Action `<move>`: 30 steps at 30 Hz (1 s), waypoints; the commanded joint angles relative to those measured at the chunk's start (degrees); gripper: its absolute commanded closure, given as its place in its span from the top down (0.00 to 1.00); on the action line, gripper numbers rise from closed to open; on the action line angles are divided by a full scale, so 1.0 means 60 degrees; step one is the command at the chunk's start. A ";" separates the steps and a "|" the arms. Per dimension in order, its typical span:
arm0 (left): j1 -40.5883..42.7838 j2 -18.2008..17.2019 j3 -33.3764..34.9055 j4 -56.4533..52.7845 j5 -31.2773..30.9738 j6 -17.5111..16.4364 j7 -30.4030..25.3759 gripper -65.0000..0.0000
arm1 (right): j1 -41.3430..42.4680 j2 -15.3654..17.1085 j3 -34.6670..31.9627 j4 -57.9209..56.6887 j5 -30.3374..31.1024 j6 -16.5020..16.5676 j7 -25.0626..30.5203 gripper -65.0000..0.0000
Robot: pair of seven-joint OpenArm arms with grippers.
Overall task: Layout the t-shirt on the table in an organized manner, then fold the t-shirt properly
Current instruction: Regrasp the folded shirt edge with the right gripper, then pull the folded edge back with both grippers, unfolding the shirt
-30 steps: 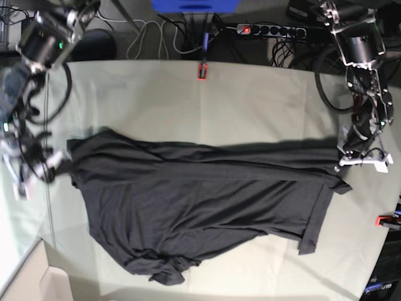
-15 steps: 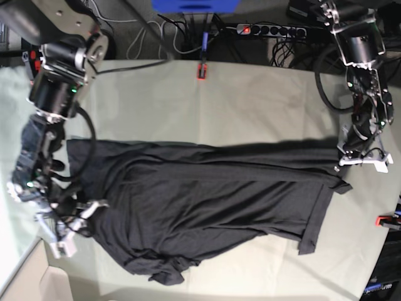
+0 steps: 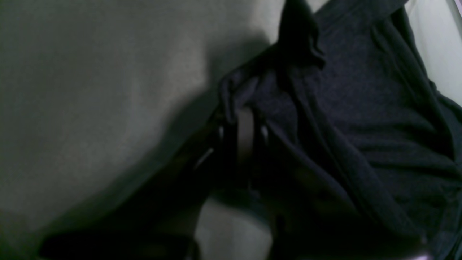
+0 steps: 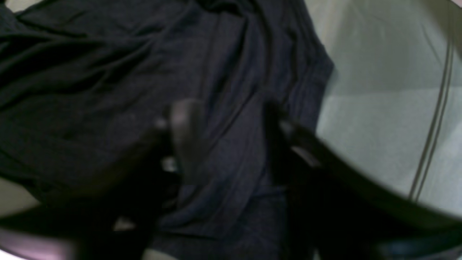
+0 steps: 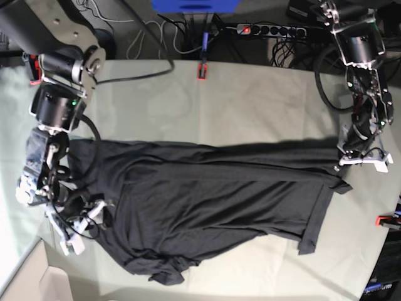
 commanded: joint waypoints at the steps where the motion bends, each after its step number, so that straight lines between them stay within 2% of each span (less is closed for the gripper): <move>1: -0.0135 -0.0183 -0.0042 0.0139 -0.0002 -0.0049 -0.0146 0.00 | 0.0029 0.0244 0.0052 0.0421 0.0180 0.0028 0.0178 0.59; 4: -0.0135 -0.0183 -0.0042 0.0139 -0.0002 -0.0049 -0.0146 0.00 | -0.0733 0.0332 0.0052 0.1095 0.0180 0.0028 0.0251 0.63; 7: -0.0135 -0.0183 -0.0042 0.0125 -0.0002 -0.0049 -0.0146 0.00 | -0.1554 0.0728 0.0052 0.1520 0.0180 0.0028 0.0266 0.60; 13: -0.0003 -0.0183 -0.0042 0.0125 -0.0075 -0.0049 -0.0161 0.00 | -0.2653 0.0948 0.0550 0.1520 0.0180 0.0028 0.0705 0.54; 17: 0.0070 -0.0183 -0.0042 0.0125 -0.0061 -0.0049 -0.0161 0.00 | -0.2975 0.0948 0.0961 0.1241 0.0180 0.0028 0.0969 0.54; 26: 0.0070 -0.0183 -0.0042 0.0125 -0.0017 -0.0049 -0.0161 0.00 | -0.3210 0.0948 0.0917 0.0318 0.0180 0.0028 0.0998 0.53; 28: 0.0070 -0.0183 -0.0042 0.0125 -0.0002 -0.0049 -0.0161 0.00 | -0.3224 0.0918 0.0902 0.0304 0.0180 0.0028 0.0998 0.45; 30: 0.0056 -0.0183 -0.0042 0.0125 -0.0002 -0.0049 -0.0161 0.00 | -0.3224 0.0816 0.0917 0.0304 0.0180 0.0028 0.0998 0.26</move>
